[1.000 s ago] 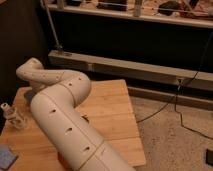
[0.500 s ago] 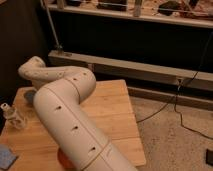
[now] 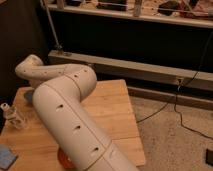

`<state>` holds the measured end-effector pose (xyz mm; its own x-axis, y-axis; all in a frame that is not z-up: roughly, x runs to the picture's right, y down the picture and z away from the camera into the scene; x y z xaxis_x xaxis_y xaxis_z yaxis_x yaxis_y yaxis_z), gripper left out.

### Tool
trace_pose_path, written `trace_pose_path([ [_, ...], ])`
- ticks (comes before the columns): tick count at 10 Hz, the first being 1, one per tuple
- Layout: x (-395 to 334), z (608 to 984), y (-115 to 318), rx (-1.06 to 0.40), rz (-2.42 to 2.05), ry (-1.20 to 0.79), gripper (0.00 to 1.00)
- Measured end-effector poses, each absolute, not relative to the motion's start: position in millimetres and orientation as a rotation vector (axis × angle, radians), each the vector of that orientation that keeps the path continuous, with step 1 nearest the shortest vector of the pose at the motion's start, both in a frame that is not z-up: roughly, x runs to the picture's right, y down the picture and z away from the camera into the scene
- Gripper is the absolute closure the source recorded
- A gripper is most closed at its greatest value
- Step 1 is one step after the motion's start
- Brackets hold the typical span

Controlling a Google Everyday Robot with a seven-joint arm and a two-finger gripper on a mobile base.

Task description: Push the eraser across the table

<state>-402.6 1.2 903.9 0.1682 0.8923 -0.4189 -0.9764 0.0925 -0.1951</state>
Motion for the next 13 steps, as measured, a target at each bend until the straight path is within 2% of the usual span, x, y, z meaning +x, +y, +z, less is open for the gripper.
trace_pose_path([
  [3, -422, 880, 7, -0.523, 1.101, 0.111, 0.90],
  [4, -421, 872, 11, -0.545, 0.984, 0.091, 0.86],
  [6, -416, 854, 23, -0.615, 0.844, 0.099, 0.70],
  [8, -411, 824, 47, -0.746, 0.743, 0.125, 0.49],
  [9, -412, 808, 60, -0.807, 0.721, 0.138, 0.45],
  [10, -412, 795, 72, -0.854, 0.709, 0.153, 0.46],
  [11, -414, 778, 89, -0.911, 0.710, 0.180, 0.54],
  [13, -420, 762, 119, -0.940, 0.769, 0.228, 0.76],
])
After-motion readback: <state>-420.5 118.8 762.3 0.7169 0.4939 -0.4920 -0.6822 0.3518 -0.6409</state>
